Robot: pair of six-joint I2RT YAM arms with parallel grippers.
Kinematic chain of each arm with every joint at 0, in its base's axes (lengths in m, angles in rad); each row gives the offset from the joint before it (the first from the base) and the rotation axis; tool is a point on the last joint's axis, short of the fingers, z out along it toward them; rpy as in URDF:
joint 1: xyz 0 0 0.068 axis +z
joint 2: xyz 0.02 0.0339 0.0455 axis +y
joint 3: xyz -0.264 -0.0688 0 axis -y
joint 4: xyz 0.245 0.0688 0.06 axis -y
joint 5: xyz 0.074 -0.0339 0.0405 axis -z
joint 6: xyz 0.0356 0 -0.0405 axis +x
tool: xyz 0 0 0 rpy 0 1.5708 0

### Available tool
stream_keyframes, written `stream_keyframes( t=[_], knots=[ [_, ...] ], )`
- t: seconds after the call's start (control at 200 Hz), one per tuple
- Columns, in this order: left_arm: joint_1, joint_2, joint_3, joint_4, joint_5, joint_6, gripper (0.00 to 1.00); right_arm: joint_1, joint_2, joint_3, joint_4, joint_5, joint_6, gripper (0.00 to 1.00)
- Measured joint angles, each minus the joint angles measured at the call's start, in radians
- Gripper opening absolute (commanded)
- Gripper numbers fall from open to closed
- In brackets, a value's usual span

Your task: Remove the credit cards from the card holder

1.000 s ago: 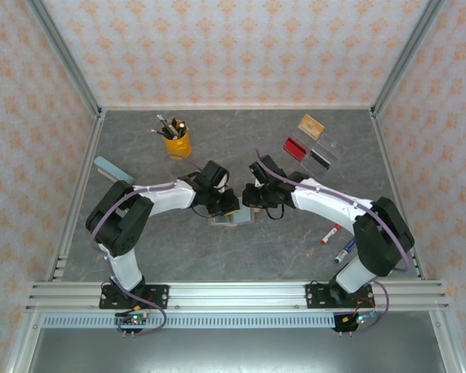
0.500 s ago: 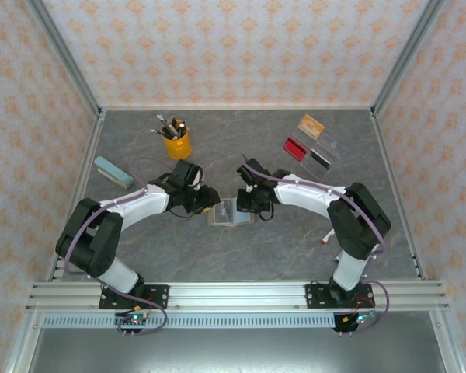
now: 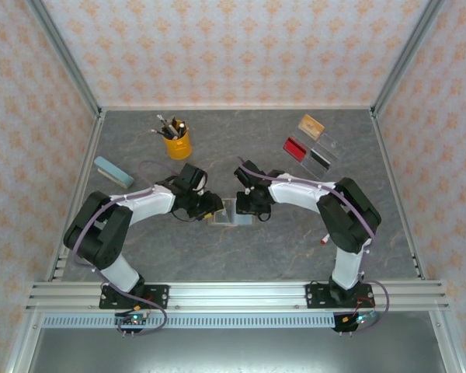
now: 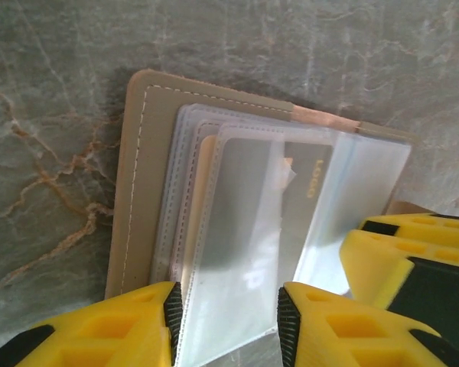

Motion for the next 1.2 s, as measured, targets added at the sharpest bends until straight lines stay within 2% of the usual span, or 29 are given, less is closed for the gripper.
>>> stream_keyframes(
  t=[0.265, 0.435, 0.656, 0.896, 1.196],
  knots=[
    [-0.013, 0.016, 0.002, 0.019, 0.023, 0.0, 0.31, 0.001, 0.003, 0.002, -0.002, 0.003, -0.004, 0.3],
    [-0.017, 0.018, 0.003, 0.029, 0.034, 0.0, 0.3, 0.001, 0.004, 0.003, -0.003, 0.003, -0.008, 0.3],
    [-0.021, 0.018, 0.013, 0.031, 0.048, 0.002, 0.23, 0.001, 0.006, 0.004, -0.003, 0.003, -0.008, 0.29],
    [-0.021, 0.015, 0.016, 0.035, 0.061, 0.008, 0.26, 0.001, 0.007, 0.005, -0.003, 0.005, -0.008, 0.29],
    [-0.05, 0.014, 0.015, 0.144, 0.132, -0.005, 0.3, 0.002, -0.046, -0.019, 0.005, 0.043, -0.008, 0.24]
  ],
)
